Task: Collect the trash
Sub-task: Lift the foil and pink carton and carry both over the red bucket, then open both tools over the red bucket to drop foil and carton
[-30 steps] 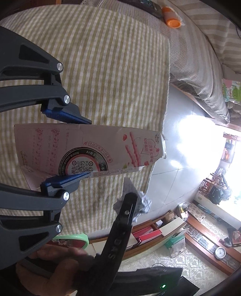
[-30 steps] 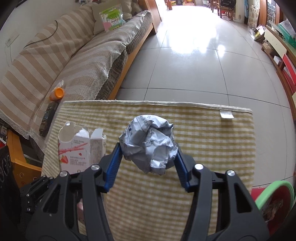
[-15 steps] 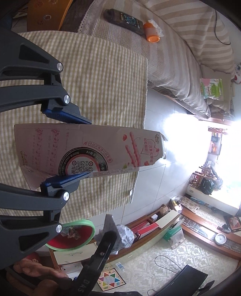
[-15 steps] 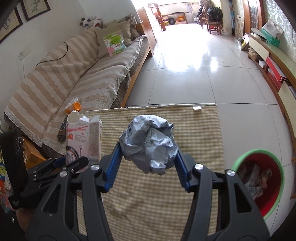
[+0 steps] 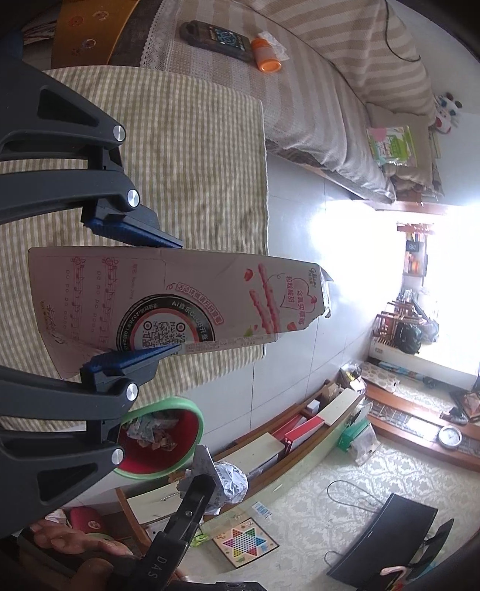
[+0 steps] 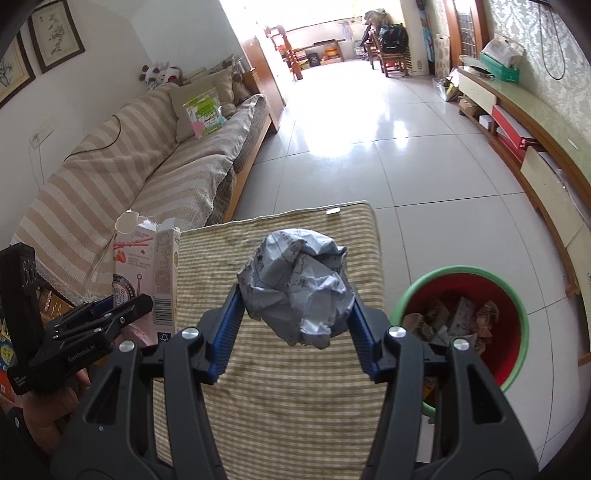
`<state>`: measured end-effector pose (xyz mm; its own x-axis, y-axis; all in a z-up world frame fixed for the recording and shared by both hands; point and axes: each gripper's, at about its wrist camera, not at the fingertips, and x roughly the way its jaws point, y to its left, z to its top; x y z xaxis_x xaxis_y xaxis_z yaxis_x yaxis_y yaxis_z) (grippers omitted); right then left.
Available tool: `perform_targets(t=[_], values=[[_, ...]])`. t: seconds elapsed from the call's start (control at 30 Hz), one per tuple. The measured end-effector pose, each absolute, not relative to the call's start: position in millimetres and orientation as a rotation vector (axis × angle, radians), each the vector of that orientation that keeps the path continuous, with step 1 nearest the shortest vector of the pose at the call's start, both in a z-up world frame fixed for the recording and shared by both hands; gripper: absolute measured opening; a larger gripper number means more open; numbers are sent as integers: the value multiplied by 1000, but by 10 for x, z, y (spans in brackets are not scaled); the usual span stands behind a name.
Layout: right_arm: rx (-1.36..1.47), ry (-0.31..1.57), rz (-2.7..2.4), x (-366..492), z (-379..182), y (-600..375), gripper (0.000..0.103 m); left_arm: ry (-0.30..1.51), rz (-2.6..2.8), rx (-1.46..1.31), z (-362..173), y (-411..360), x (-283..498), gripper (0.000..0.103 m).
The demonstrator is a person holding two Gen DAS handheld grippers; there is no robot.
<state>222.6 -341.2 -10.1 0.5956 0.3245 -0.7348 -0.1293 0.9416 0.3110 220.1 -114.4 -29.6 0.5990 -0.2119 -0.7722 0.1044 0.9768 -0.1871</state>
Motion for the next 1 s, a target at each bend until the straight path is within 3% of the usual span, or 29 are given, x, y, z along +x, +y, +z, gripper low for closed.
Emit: perform_targets(t=[0.4, 1.0], values=[[320, 883, 136, 2054, -221, -4368, 53, 910, -352, -79, -254, -2027, 2353, 46], [452, 932, -3, 2041, -828, -5372, 53, 1004, -589, -30, -649, -3411, 2699, 47]])
